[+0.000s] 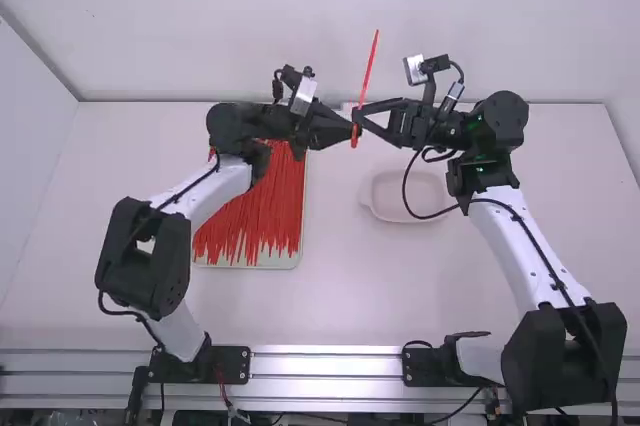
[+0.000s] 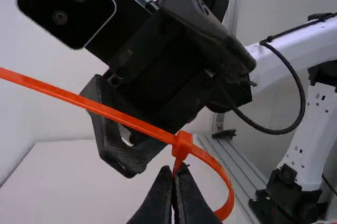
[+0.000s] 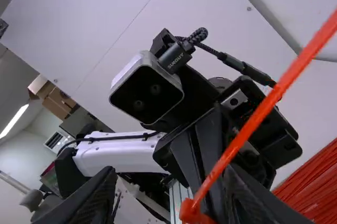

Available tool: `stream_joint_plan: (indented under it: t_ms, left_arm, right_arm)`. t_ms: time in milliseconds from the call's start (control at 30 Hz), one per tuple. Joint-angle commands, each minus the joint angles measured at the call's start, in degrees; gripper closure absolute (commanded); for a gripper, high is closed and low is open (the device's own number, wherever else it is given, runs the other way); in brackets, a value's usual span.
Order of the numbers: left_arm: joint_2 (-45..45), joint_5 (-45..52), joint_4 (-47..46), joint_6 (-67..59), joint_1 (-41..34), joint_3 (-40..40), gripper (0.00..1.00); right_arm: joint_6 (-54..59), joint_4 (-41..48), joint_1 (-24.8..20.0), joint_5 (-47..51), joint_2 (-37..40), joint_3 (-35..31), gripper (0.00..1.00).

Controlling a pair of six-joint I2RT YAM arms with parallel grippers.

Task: Fasten the cable tie

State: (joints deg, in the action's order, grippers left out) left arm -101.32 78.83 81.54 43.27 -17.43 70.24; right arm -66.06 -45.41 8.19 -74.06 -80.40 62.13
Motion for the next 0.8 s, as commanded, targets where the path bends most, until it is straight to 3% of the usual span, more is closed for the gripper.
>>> stream_joint_plan:
  t_ms: [0,33,133,200,233,467,533,567,600,767]
  left_arm:
    - [0.1,0.2,0.3,-1.5,-0.3,1.5,0.98]
    - [0.1,0.1,0.3,-1.6,-0.2,1.5,0.98]
    - [0.1,-0.2,0.3,-1.6,-0.3,1.5,0.98]
    - [0.1,-0.2,0.6,-1.7,-0.1,1.5,0.98]
    - [0.1,-0.3,0.5,-1.7,0.0,1.5,0.98]
    - [0.1,-0.3,0.6,-1.7,-0.6,1.5,0.98]
    - [0.1,-0.2,0.1,-2.7,-0.6,1.5,0.93]
    - [0.1,-0.3,-1.1,-3.4,-0.5,1.5,0.24]
    - [0.1,-0.3,-2.2,-4.5,-0.3,1.5,0.01]
    - [0.1,-3.8,-8.8,-5.8,2.2,1.6,0.01]
  right_arm:
    - [-0.1,-0.3,-0.3,0.7,1.2,1.5,0.46]
    - [-0.1,-0.2,-0.3,0.8,1.2,1.5,0.46]
    - [-0.1,-0.3,-0.2,0.8,1.2,1.5,0.63]
    - [0.0,-0.3,-0.3,0.8,1.2,1.5,0.95]
    - [0.1,-0.3,-0.2,0.8,1.2,1.5,1.00]
    - [2.2,-0.3,-0.3,0.6,1.2,1.5,1.00]
    - [3.6,-0.3,-0.3,0.3,1.2,1.5,1.00]
    - [5.3,-0.3,-0.7,-0.1,1.2,1.5,1.00]
    - [6.3,-0.3,-1.1,-0.6,1.2,1.5,1.00]
    - [7.5,-0.3,-4.1,-1.1,1.2,1.6,1.00]
